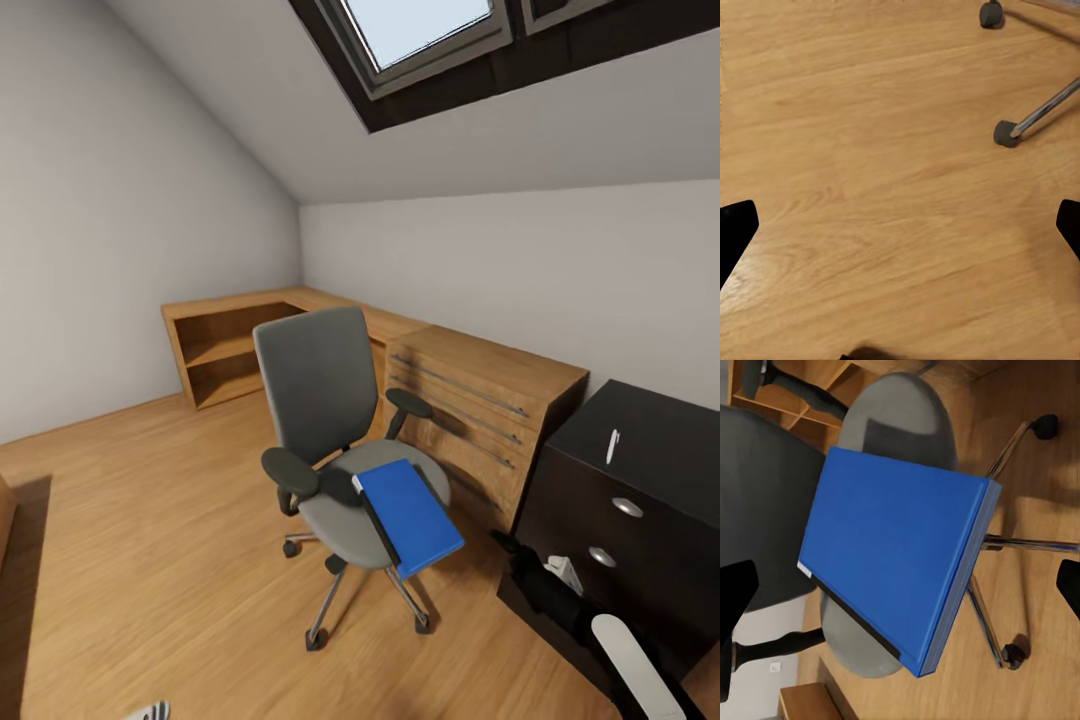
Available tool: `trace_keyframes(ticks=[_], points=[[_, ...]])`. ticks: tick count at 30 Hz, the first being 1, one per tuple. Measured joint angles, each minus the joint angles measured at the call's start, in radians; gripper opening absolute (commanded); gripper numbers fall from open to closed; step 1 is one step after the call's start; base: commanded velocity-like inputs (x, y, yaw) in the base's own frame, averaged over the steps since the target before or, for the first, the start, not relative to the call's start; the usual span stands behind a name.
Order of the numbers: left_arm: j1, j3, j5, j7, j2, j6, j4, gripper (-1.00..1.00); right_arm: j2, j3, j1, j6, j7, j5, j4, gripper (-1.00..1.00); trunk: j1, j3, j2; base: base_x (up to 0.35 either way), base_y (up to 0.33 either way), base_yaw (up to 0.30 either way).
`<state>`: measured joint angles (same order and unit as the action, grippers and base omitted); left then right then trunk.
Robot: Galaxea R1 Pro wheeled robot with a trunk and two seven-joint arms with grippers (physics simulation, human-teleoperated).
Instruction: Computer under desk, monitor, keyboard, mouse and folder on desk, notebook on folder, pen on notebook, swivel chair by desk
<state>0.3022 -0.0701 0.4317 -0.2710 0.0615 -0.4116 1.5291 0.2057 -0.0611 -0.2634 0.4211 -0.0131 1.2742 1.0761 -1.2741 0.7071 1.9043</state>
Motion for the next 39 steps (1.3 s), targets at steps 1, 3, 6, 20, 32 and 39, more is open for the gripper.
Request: trace_keyframes(ticks=[1,3,6,20,32,39], points=[[0.000,0.000,0.000,0.000,0.000,0.004,-0.002,1.00,0.000,-0.001,0.000,0.000,0.000,0.000,0.000,1.00,-0.004,0.003,0.007,0.000,0.000,0.000],[0.000,0.000,0.000,0.000,0.000,0.012,-0.010,1.00,-0.001,-0.002,0.000,0.000,0.000,-0.001,0.001,1.00,-0.012,0.009,0.021,0.000,0.000,0.000],[0.000,0.001,-0.002,0.000,-0.001,0.024,-0.015,1.00,-0.004,-0.001,0.000,-0.025,0.001,-0.003,0.001,1.00,-0.023,0.019,0.042,0.000,0.000,0.000],[-0.010,0.009,-0.001,0.001,-0.002,0.062,0.060,1.00,-0.044,0.005,0.000,-0.159,-0.004,-0.003,-0.004,1.00,-0.077,0.063,0.140,0.000,0.000,0.000],[-0.385,0.012,0.018,-0.006,-0.098,-0.388,0.023,1.00,-0.043,0.009,0.000,-0.113,-0.140,-0.007,-0.005,1.00,-0.123,0.100,0.224,0.000,0.000,0.000],[-0.411,0.013,0.028,-0.002,-0.109,-0.399,0.037,1.00,-0.039,0.008,0.000,-0.093,-0.154,-0.008,-0.022,1.00,-0.150,0.122,0.273,0.000,0.000,0.000]])
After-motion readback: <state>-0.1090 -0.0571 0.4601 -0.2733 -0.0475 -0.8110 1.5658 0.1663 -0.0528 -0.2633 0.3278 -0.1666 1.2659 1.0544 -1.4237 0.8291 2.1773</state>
